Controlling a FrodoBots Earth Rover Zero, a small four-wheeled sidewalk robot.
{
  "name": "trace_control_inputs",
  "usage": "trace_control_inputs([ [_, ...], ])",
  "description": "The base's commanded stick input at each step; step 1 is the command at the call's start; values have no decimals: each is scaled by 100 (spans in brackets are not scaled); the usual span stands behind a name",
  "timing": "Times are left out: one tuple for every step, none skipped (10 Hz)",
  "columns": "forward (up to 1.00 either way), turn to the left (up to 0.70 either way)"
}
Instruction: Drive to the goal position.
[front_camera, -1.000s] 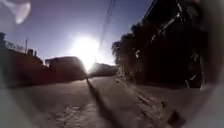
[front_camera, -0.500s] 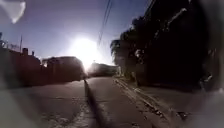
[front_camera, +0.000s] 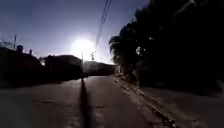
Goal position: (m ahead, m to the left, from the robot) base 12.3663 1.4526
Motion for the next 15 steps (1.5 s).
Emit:
trace_control_inputs([
  [100, 0],
  [100, 0],
  [100, 0],
  [100, 0],
  [100, 0],
  [100, 0],
  [100, 0],
  [100, 0],
  [100, 0],
  [100, 0],
  [100, 0],
  [100, 0],
  [100, 3],
  [100, 13],
  [100, 16],
])
